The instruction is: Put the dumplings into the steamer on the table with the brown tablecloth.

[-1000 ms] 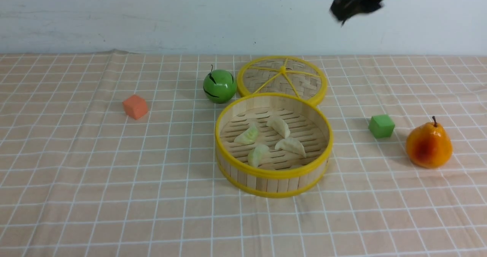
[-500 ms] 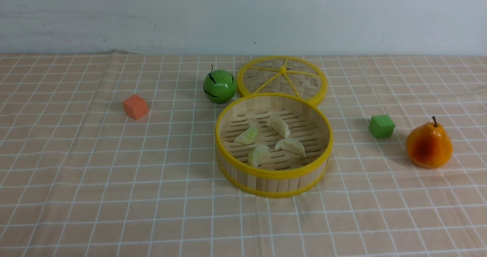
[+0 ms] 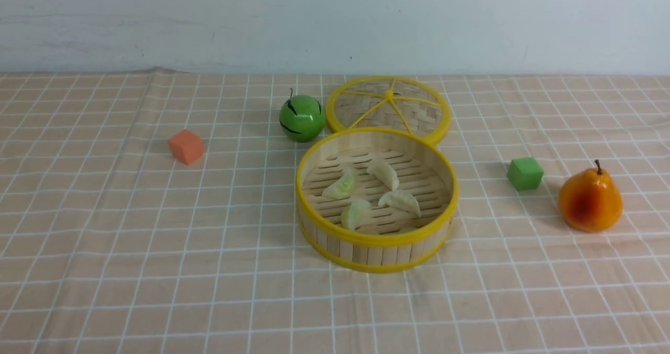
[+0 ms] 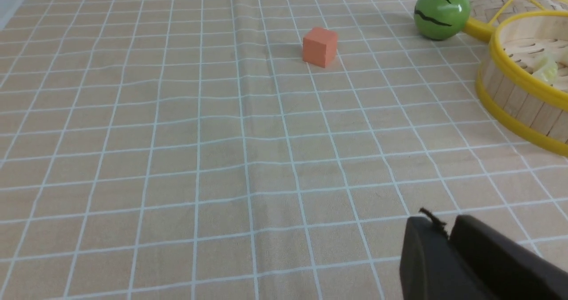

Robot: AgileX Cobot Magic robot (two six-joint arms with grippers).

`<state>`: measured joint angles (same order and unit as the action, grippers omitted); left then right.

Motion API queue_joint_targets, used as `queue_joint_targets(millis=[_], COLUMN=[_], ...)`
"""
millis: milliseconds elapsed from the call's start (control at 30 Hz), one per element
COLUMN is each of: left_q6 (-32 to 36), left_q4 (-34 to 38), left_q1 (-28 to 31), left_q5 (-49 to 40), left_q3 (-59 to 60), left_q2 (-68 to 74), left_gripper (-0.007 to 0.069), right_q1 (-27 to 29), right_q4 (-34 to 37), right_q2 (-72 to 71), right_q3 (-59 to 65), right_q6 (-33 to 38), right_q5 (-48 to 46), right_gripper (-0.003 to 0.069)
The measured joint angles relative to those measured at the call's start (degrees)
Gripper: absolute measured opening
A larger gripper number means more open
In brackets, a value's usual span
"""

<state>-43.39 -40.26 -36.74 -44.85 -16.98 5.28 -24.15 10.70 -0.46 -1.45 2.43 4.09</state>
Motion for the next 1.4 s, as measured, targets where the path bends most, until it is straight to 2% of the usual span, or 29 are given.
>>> queue_joint_targets(millis=[200,433,600,633,767,933,1400], left_q6=[0.0,0.0,0.0,0.0,0.0,0.0,0.0], left_q4=[0.0,0.0,0.0,0.0,0.0,0.0,0.0], left_q1=[0.0,0.0,0.0,0.0,0.0,0.0,0.0], left_q5=[-0.11,-0.11,-0.11,-0.11,-0.11,-0.11,-0.11], left_q3=[0.0,0.0,0.0,0.0,0.0,0.07,0.16], left_q2=[0.0,0.0,0.0,0.0,0.0,0.0,0.0], left_gripper=[0.0074,0.0074,0.0078,0.008,0.0088,0.0092,0.011], right_q1=[0.0,0.8,6.69,10.19,15.88,18.17,18.27], right_q4=[0.59,0.55,-0.11,-1.36,-4.15,-6.7,-6.84], right_q2=[0.0,0.0,-0.02,-0.02,-0.02,-0.02,-0.02], right_q3=[0.0,0.83,2.87,2.88,2.39,2.29,2.25], right_q6=[-0.76,-0.81,-3.39,-6.45,-15.39,-19.73,-20.11], right_q5=[-1.58,-17.17,-21.62,-23.23,-26.12,-26.73,-26.98], right_gripper=[-0.0004,0.0001,0.0006,0.0008,0.001,0.0015,0.0027])
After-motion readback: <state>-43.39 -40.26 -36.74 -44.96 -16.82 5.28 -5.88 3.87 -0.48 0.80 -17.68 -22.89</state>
